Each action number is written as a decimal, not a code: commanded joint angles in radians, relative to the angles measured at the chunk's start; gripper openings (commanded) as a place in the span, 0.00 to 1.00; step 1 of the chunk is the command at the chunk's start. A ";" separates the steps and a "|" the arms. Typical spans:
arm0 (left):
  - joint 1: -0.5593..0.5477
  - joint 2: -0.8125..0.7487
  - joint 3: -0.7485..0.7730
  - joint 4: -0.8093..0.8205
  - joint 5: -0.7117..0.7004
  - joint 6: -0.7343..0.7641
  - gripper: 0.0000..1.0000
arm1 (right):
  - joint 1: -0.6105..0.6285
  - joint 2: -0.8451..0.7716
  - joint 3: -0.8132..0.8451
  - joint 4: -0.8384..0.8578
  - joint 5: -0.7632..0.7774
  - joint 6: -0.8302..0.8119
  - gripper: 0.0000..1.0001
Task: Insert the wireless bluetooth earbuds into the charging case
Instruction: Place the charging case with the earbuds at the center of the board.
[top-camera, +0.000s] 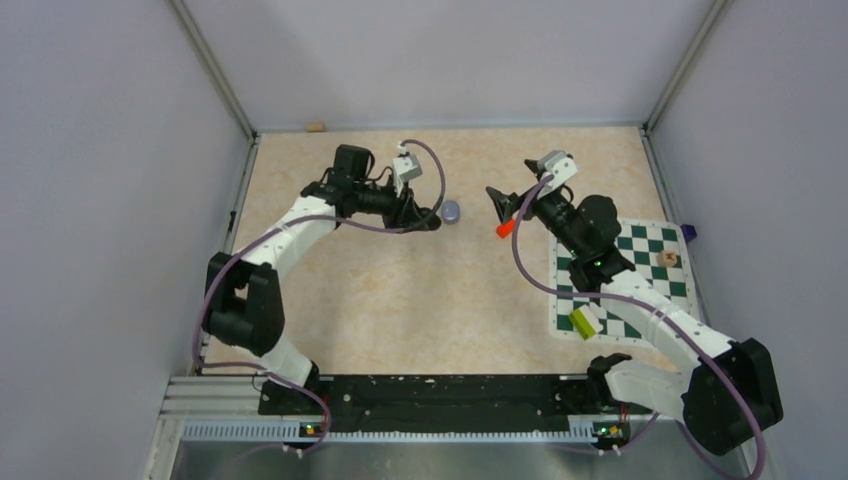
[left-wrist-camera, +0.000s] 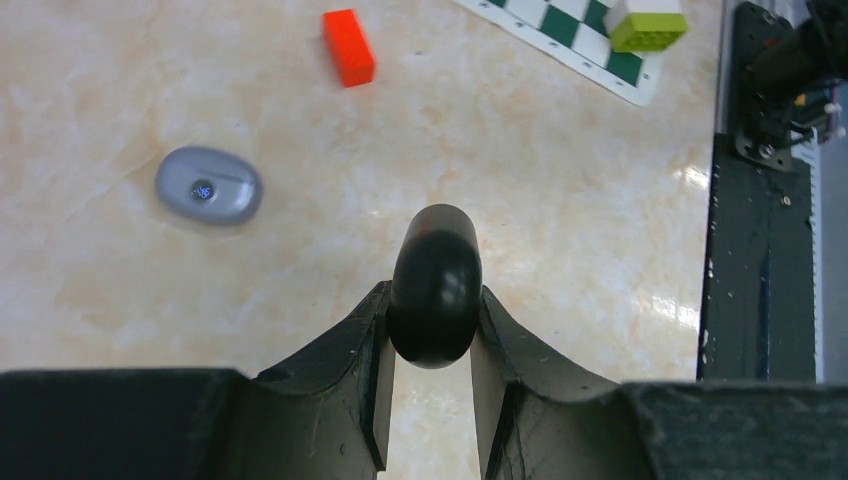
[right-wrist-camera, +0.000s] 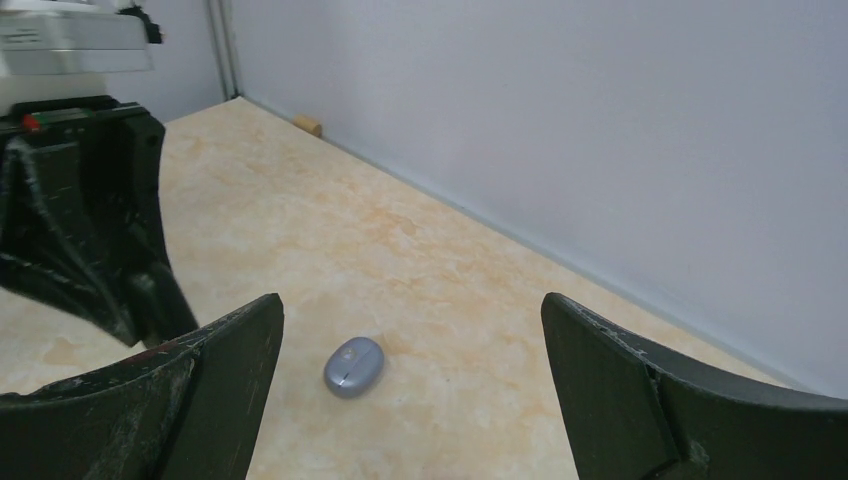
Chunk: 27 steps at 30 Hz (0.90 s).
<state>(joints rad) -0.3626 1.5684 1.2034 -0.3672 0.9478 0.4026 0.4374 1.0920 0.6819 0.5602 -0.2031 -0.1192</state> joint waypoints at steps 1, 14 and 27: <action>0.090 0.112 0.118 -0.006 -0.009 -0.158 0.00 | -0.013 -0.020 0.007 0.027 0.050 0.013 0.99; 0.189 0.273 0.182 0.052 -0.016 -0.358 0.00 | -0.020 -0.014 0.002 0.028 0.032 0.012 0.99; 0.221 0.440 0.252 0.112 -0.040 -0.582 0.00 | -0.027 -0.012 -0.006 0.037 0.018 0.003 0.99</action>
<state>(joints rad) -0.1410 1.9820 1.4048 -0.2886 0.9443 -0.1101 0.4221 1.0904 0.6804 0.5602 -0.1764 -0.1200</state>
